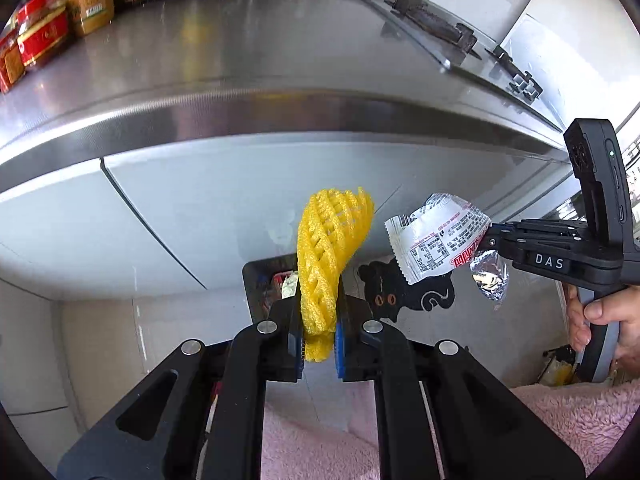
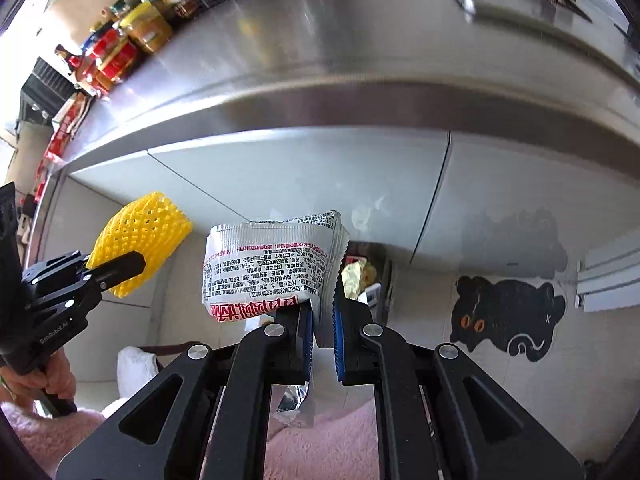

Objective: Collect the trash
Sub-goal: 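Carry fruit net and wrapper down over the trash bin and open both tools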

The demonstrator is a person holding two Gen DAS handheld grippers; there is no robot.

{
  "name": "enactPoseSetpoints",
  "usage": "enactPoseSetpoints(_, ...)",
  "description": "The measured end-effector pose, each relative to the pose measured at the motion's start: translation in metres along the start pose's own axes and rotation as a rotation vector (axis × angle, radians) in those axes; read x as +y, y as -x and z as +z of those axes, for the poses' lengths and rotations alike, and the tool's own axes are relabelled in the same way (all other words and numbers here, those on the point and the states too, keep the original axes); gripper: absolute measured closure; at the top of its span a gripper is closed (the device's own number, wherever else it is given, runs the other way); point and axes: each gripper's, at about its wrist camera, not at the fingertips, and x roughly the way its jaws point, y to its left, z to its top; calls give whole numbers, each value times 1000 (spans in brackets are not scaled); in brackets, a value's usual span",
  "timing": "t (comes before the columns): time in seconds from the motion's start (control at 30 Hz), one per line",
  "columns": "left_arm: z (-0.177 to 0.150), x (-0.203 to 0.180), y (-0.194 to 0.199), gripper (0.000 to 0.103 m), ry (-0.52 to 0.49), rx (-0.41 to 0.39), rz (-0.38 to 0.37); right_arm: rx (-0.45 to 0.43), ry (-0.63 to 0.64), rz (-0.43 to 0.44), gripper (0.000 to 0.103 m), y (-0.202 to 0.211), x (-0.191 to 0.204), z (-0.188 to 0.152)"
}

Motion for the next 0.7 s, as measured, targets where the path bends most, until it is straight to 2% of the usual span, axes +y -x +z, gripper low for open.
enactPoseSetpoints(0.17, -14, 11, -44, 93, 57, 65, -11, 50, -32, -55, 93, -57, -10, -12)
enactPoseSetpoints(0.37, -31, 30, -112, 93, 114, 156, -13, 115, -147, -47, 93, -125, -29, -25)
enactPoseSetpoints(0.5, -45, 40, -156, 93, 145, 211, -20, 147, -221, -47, 93, -161, -41, -25)
enactPoseSetpoints(0.7, -60, 52, -209, 93, 171, 266, -6, 188, -271, -115, 93, -209, -50, -20)
